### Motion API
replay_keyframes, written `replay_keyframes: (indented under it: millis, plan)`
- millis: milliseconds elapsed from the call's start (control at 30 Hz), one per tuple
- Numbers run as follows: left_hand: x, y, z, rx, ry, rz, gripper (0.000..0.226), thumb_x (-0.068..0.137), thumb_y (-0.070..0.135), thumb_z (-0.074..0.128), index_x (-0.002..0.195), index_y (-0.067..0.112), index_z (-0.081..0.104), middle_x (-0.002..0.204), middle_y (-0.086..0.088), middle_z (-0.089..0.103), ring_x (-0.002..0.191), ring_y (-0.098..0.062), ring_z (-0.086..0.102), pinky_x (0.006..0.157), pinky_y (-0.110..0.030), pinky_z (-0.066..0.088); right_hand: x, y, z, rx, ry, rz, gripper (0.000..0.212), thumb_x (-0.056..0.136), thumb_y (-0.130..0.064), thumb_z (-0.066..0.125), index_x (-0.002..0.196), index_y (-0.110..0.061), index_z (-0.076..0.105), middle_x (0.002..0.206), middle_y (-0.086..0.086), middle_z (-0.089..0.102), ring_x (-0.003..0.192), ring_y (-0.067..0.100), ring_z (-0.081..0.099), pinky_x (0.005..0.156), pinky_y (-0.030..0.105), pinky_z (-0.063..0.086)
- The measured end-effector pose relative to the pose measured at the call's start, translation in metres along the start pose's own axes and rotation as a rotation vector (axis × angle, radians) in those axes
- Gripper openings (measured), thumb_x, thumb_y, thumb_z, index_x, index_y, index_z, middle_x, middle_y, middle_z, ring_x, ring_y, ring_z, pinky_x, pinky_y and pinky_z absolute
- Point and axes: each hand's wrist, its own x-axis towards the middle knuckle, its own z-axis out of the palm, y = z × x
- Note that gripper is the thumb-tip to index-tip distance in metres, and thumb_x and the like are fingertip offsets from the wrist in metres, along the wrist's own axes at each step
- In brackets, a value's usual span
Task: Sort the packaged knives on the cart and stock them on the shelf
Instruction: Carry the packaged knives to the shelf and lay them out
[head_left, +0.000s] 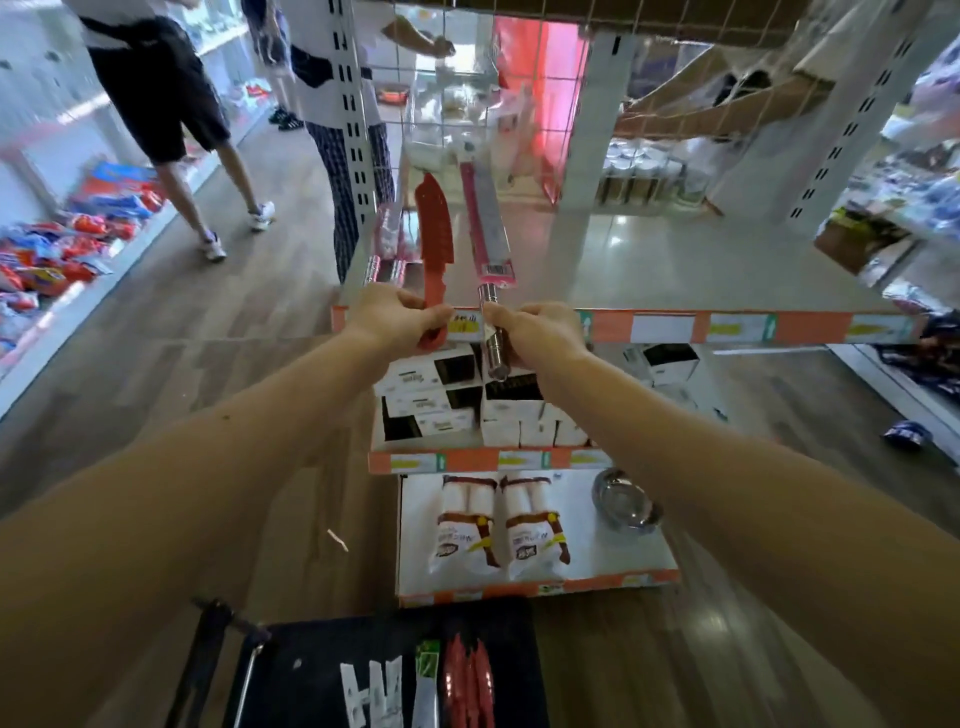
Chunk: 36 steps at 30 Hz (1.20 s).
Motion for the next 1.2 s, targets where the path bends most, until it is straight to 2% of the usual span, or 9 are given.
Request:
replay_keyframes:
  millis: [133,300,467,567,633,767,867,1033,1200]
  plan:
    - [0.030,0.003,-0.014,-0.017,-0.010,-0.041,0.019,0.081,0.014,0.068,0.091,-0.001,0.062,0.080,-0.007,0.063,0.067,-0.014,0.062,0.070,-0.024,0.057,0.034,-0.012,0.016,-0.038,0.021,0.035,0.033,0.080,-0.034,0.070,0.075,-0.002,0.066,0.082,0.015,0.070,0.073,0.026,0.064,0.083,0.043,0.056]
    - [0.062,-0.003,-0.030,-0.011,-0.015,-0.088,0.027,0.081,0.015,0.068,0.099,-0.004,0.062,0.081,-0.009,0.064,0.066,-0.014,0.062,0.069,-0.023,0.056,0.072,-0.020,0.044,0.001,0.009,0.101,0.032,0.079,-0.028,0.073,0.062,-0.010,0.052,0.081,0.013,0.064,0.087,0.030,0.068,0.086,0.045,0.055]
    - [0.083,-0.007,-0.038,0.001,-0.024,-0.141,0.035,0.081,0.014,0.066,0.110,-0.005,0.060,0.098,-0.016,0.065,0.067,-0.013,0.061,0.065,-0.021,0.054,0.105,-0.025,0.068,-0.005,-0.013,0.170,0.026,0.077,-0.024,0.075,0.075,-0.004,0.057,0.087,0.015,0.068,0.084,0.030,0.069,0.082,0.043,0.057]
    - [0.093,-0.007,-0.043,0.041,-0.030,-0.137,0.026,0.082,0.015,0.065,0.101,-0.003,0.062,0.091,-0.010,0.066,0.064,-0.011,0.060,0.062,-0.018,0.053,0.120,-0.028,0.076,-0.094,-0.034,0.160,0.023,0.080,-0.027,0.071,0.080,-0.007,0.060,0.084,0.008,0.062,0.081,0.022,0.064,0.082,0.037,0.057]
    - [0.098,-0.006,-0.046,0.083,-0.027,-0.134,0.020,0.081,0.018,0.066,0.093,0.002,0.061,0.087,-0.007,0.067,0.069,-0.016,0.062,0.075,-0.025,0.054,0.124,-0.031,0.077,-0.104,-0.069,0.143,0.022,0.085,-0.025,0.065,0.097,-0.006,0.064,0.075,0.002,0.056,0.077,0.018,0.058,0.081,0.033,0.054]
    - [0.106,-0.005,-0.050,0.081,-0.054,-0.122,0.020,0.080,0.017,0.067,0.092,0.001,0.062,0.086,-0.008,0.067,0.074,-0.020,0.064,0.082,-0.032,0.054,0.131,-0.032,0.078,-0.276,-0.024,0.065,0.034,0.088,-0.029,0.063,0.059,-0.014,0.051,0.062,0.000,0.048,0.077,0.019,0.054,0.088,0.036,0.051]
    - [0.109,-0.004,-0.050,0.060,-0.038,-0.143,0.018,0.079,0.016,0.068,0.090,0.003,0.062,0.089,-0.010,0.066,0.084,-0.024,0.066,0.087,-0.035,0.054,0.136,-0.027,0.080,-0.328,-0.022,0.063,0.034,0.086,-0.032,0.064,0.061,-0.013,0.053,0.062,0.000,0.048,0.066,0.016,0.053,0.085,0.034,0.052]
    - [0.106,0.002,-0.045,0.036,-0.049,-0.156,0.013,0.080,0.015,0.067,0.087,0.004,0.062,0.079,-0.006,0.064,0.068,-0.016,0.063,0.073,-0.026,0.055,0.140,-0.027,0.080,-0.306,-0.067,0.059,0.039,0.083,-0.030,0.068,0.104,0.003,0.066,0.082,0.012,0.066,0.077,0.021,0.058,0.089,0.040,0.054]
    - [0.104,0.006,-0.040,0.050,-0.020,-0.124,0.015,0.081,0.015,0.067,0.089,0.003,0.063,0.081,-0.005,0.062,0.065,-0.013,0.060,0.067,-0.023,0.053,0.146,-0.029,0.086,-0.332,-0.090,0.043,0.035,0.081,-0.030,0.071,0.095,0.002,0.068,0.088,0.013,0.068,0.086,0.025,0.069,0.084,0.038,0.057]
